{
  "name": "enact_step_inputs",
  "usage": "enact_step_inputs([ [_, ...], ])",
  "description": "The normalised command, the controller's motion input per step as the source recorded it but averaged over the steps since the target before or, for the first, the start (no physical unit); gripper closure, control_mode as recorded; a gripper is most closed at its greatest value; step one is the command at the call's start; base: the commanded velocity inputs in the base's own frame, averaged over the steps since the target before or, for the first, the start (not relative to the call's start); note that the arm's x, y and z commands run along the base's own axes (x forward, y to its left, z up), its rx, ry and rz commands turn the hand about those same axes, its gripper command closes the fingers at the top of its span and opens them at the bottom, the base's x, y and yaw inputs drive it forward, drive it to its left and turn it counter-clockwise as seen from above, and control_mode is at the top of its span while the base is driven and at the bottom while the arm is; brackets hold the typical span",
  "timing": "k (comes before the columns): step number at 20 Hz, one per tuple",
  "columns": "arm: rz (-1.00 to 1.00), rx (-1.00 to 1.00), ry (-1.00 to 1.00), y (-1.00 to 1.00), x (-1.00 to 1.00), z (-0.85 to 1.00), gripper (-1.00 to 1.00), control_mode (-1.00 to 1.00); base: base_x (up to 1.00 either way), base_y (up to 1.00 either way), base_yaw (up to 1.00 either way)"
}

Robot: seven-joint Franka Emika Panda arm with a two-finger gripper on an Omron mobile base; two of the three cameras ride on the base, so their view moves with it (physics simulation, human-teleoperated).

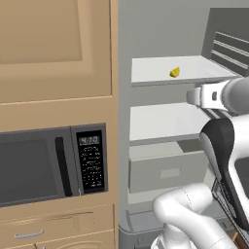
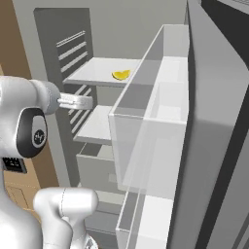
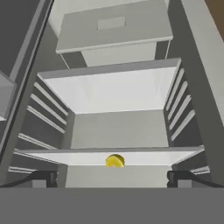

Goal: There is a bowl on the dining counter. Grab a lemon wedge from the fridge and place it in the bowl. Then get the liquor bottle and glass cup from the cabinet and place them next to the bowl.

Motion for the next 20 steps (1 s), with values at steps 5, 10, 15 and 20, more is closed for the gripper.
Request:
enact_step_inputs([
  [5,0.00,0.00,-0.13,0.00,0.00,0.29,-1.00,-1.00,0.00,0.00,0.00],
  [10,0.00,0.00,-0.07,0.00,0.00,0.04,-1.00,-1.00,0.00,0.00,0.00],
  [15,0.00,0.00,-0.05,0.00,0.00,0.02,-1.00,-1.00,0.00,0.00,0.00],
  [20,0.00,0.00,-0.01,0.00,0.00,0.01,-1.00,-1.00,0.00,0.00,0.00],
])
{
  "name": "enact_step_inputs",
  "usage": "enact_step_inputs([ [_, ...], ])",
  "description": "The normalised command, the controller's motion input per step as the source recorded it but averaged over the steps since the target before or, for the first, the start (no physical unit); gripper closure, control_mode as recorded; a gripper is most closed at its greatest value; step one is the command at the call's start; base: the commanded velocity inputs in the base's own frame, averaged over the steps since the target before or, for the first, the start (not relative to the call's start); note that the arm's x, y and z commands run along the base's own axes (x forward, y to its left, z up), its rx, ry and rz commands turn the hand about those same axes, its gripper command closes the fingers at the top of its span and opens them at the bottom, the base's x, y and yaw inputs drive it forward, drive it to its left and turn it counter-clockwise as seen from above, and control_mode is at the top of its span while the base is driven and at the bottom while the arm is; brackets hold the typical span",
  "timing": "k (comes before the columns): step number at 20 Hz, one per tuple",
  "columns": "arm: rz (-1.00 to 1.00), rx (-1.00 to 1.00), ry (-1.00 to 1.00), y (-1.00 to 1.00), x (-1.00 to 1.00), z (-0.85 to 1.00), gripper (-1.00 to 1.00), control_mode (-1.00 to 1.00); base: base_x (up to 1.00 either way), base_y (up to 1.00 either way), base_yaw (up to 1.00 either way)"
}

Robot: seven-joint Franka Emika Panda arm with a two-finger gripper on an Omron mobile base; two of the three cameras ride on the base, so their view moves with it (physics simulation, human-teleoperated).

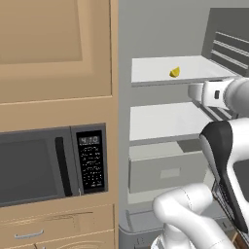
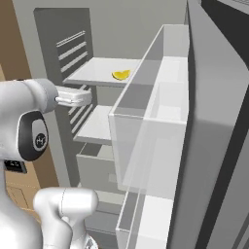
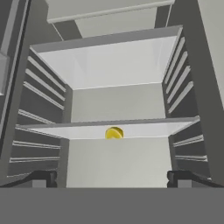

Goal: There is a bowl on the dining counter. Grab a lemon wedge from the fridge and place it in the bowl. Then get the liquor bottle and glass cup from the cabinet and place them next to the bowl.

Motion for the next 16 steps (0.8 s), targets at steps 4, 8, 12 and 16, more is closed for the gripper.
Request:
enact_step_inputs([
  [4,0.00,0.00,-0.04,0.00,0.00,0.00,-1.00,-1.00,0.00,0.00,0.00],
  [8,0.00,-0.02,-0.16,0.06,-0.06,0.00,-1.00,-1.00,0.00,0.00,0.00],
  [12,-0.03,0.02,-0.13,0.21,-0.03,0.10,-1.00,-1.00,0.00,0.00,0.00],
  [16,-0.12,0.05,-0.06,0.19,0.00,0.19,-1.00,-1.00,0.00,0.00,0.00],
])
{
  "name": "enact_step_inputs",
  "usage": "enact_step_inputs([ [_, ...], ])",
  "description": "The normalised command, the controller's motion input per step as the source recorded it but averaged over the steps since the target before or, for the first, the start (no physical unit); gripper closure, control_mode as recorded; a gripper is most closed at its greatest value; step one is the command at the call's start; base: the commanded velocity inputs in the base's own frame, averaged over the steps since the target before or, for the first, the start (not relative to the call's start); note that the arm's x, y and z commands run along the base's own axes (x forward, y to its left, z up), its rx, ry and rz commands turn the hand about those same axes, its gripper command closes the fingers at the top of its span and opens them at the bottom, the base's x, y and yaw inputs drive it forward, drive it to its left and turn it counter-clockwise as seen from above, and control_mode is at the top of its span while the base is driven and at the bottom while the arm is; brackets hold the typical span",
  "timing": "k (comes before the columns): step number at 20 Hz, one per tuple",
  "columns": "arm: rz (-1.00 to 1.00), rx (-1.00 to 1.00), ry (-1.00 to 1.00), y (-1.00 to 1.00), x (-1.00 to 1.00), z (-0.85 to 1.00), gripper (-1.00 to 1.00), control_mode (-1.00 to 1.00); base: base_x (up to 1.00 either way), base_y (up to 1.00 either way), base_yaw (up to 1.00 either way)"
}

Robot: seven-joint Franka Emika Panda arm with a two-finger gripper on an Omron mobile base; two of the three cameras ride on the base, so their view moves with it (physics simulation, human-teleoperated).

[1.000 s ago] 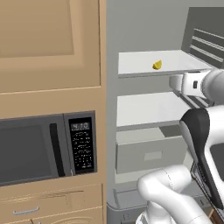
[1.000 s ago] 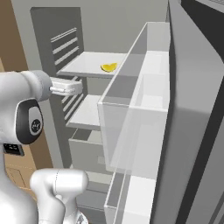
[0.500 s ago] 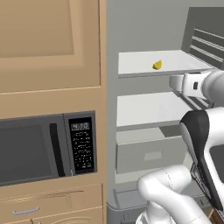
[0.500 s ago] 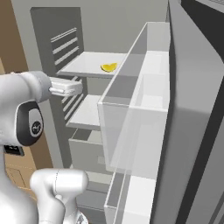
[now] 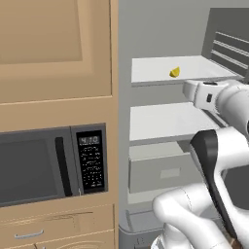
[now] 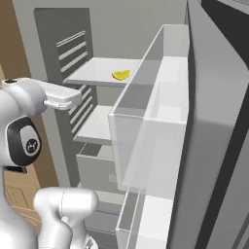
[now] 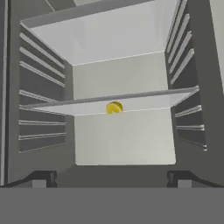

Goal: There is a bowl on the dining counter. Grab a lemon wedge from the fridge and place it in the bowl. Then get the liquor bottle and glass cup from the cabinet and place them next to the bowl.

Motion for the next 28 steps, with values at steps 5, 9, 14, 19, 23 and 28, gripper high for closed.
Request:
enact_step_inputs([
  [5,-0.19,0.26,-0.02,-0.04,0.10,0.36,-1.00,-1.00,0.00,0.00,0.00],
  [9,-0.12,0.52,-0.07,-0.01,0.06,0.34,-1.00,-1.00,0.00,0.00,0.00],
  [14,0.02,0.53,-0.28,0.00,0.08,0.07,-1.00,-1.00,0.00,0.00,0.00],
  [19,0.04,0.47,-0.44,0.00,0.08,-0.02,-1.00,-1.00,0.00,0.00,0.00],
  [23,0.00,0.48,-0.46,0.00,0.04,-0.03,-1.00,-1.00,0.00,0.00,0.00],
  [28,0.00,0.59,-0.33,0.00,0.28,0.00,-1.00,-1.00,0.00,0.00,0.00],
])
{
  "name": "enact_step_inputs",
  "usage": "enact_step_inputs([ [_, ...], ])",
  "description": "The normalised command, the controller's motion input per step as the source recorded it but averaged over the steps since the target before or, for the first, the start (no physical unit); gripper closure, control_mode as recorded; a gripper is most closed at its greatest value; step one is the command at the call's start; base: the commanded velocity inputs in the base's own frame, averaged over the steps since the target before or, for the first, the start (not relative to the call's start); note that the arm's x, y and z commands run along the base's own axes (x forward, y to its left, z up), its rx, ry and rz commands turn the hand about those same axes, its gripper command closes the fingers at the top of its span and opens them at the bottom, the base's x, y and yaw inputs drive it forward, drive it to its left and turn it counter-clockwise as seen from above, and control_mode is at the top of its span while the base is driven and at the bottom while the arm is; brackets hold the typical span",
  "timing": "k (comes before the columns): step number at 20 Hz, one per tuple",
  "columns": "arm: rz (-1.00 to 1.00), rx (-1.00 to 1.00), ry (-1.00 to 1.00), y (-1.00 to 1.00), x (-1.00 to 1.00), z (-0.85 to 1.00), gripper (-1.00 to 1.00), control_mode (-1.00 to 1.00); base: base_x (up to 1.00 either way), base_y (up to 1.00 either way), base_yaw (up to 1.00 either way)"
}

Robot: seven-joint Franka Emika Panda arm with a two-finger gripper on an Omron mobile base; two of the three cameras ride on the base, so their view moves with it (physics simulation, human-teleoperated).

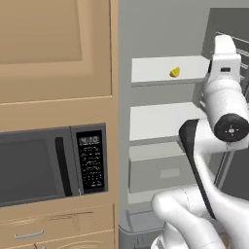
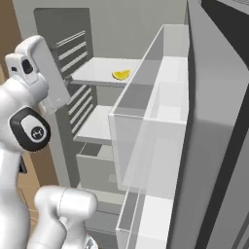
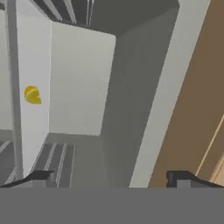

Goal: There is a bowl on the dining counter. Grab a lemon wedge from the fridge and place it in the bowl. Then get the liquor bottle and glass cup from the cabinet and place them next to the bowl.

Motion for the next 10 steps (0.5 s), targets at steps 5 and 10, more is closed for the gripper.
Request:
enact_step_inputs([
  [5,-0.01,0.65,-0.26,0.00,0.28,0.00,-1.00,-1.00,0.00,0.00,0.00],
  [10,-0.01,0.65,-0.22,0.00,0.21,0.00,-1.00,-1.00,0.00,0.00,0.00],
])
